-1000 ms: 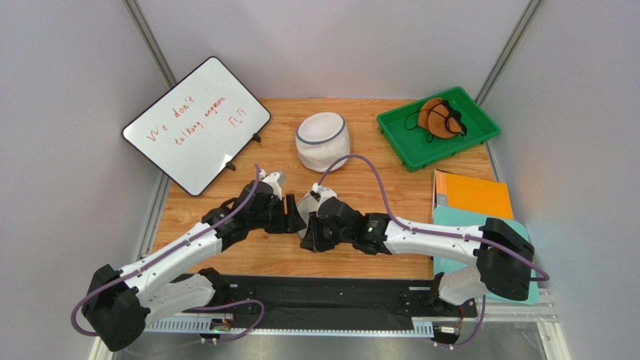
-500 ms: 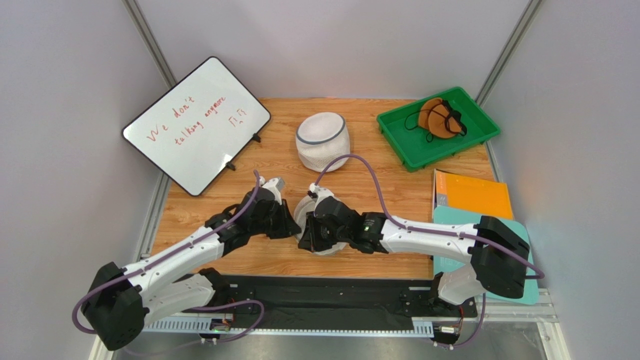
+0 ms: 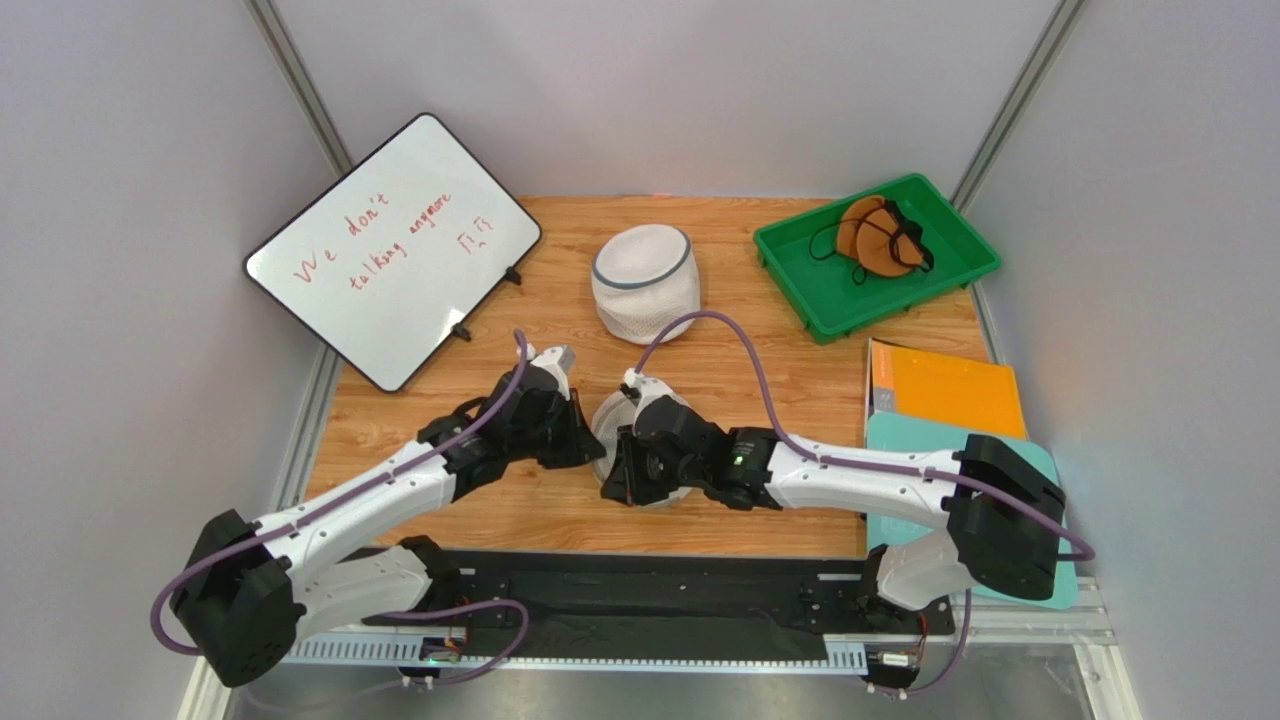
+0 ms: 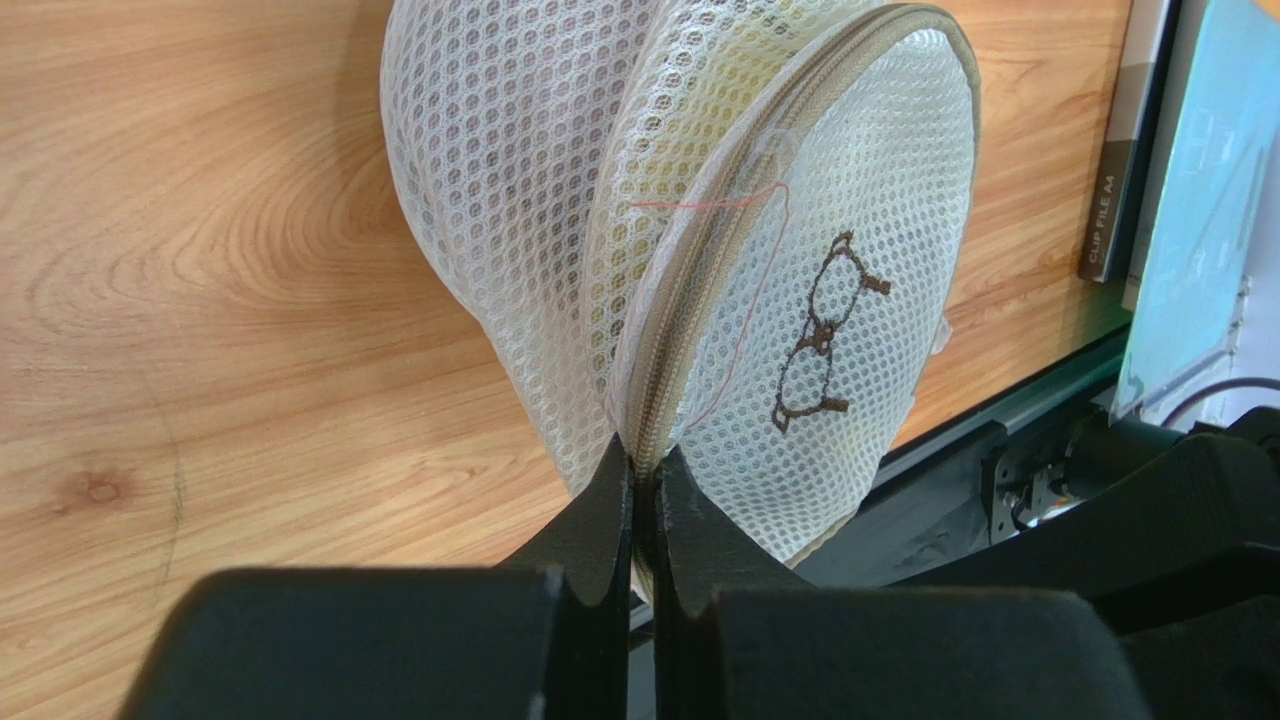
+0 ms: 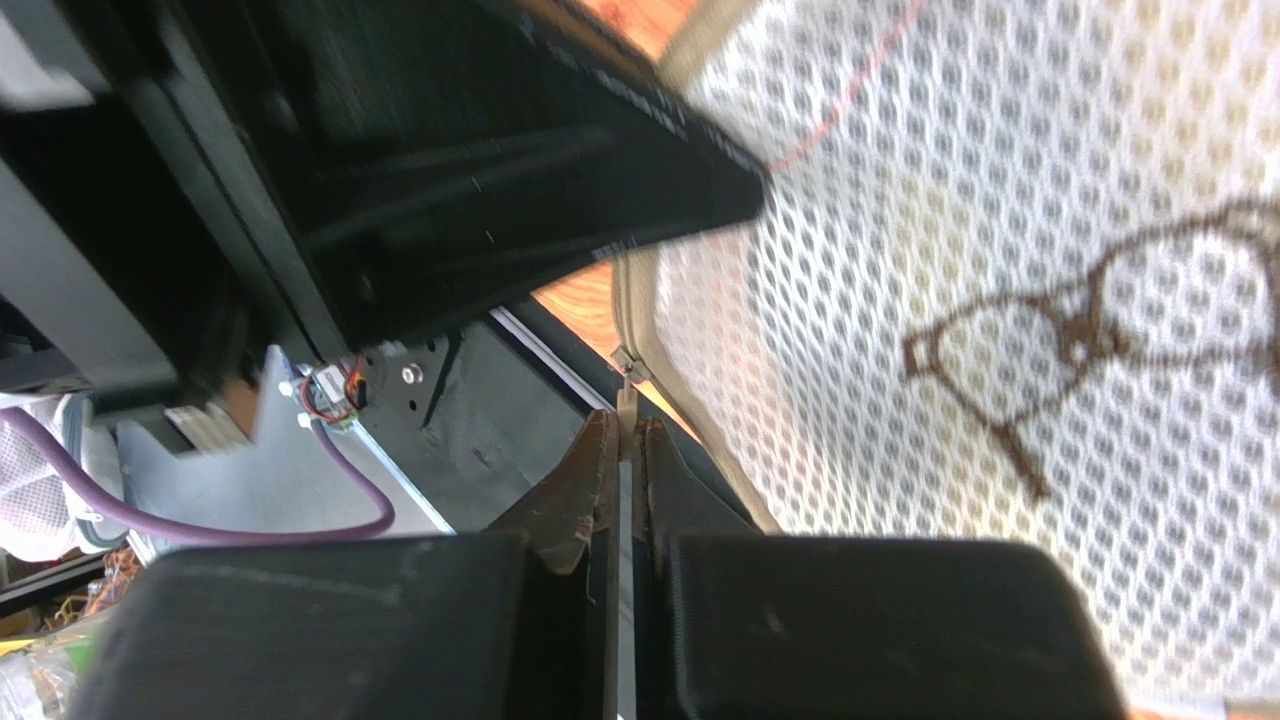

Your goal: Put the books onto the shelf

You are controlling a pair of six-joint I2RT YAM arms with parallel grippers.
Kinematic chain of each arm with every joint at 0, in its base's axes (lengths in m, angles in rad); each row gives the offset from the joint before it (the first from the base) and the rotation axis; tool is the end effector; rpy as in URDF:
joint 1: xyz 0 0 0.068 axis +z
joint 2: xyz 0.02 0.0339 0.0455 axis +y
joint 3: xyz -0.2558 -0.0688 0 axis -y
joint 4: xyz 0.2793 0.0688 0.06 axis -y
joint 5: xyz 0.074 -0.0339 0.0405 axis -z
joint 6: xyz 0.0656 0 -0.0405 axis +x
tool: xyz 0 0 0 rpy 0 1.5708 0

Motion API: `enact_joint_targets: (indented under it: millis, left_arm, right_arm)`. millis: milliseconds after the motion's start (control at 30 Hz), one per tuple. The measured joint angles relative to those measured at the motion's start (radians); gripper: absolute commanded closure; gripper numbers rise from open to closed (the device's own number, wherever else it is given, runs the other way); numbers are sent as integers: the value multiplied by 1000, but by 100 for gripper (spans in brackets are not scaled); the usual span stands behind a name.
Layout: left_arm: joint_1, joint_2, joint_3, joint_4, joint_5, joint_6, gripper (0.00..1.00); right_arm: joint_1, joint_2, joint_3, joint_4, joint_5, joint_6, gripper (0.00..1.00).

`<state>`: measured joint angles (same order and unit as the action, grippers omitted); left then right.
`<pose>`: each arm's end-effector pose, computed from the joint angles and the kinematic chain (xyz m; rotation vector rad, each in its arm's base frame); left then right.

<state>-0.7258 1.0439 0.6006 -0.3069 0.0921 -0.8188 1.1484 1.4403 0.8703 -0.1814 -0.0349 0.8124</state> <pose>0.1989 -0.1846 0.1740 -0.0658 2.4860 -0.8368 0.1439 0.3258 0.1716 -0.4458 2.5129 0.9455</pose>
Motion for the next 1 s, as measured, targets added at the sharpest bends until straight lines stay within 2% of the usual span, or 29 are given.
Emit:
enact_joint_targets:
  millis: [600, 667, 700, 800, 867, 1000]
  left_arm:
    - [27, 66, 89, -35, -22, 60, 99]
    - [29, 67, 95, -37, -19, 66, 87]
    - [29, 68, 97, -39, -16, 68, 69]
    - [32, 72, 100, -42, -9, 77, 34]
    - [35, 72, 100, -43, -6, 78, 29]
    - [31, 61, 99, -47, -5, 76, 29]
  right_arm:
    - [0, -102, -106, -5, 27, 11, 100]
    - [0, -107, -106, -5, 30, 12, 100]
    - [0, -108, -106, -5, 31, 12, 100]
    - [0, -108, -106, -6, 30, 11, 100]
    - [0, -108, -106, -11, 29, 11, 100]
    - [0, -103, -97, -24, 29, 10, 100]
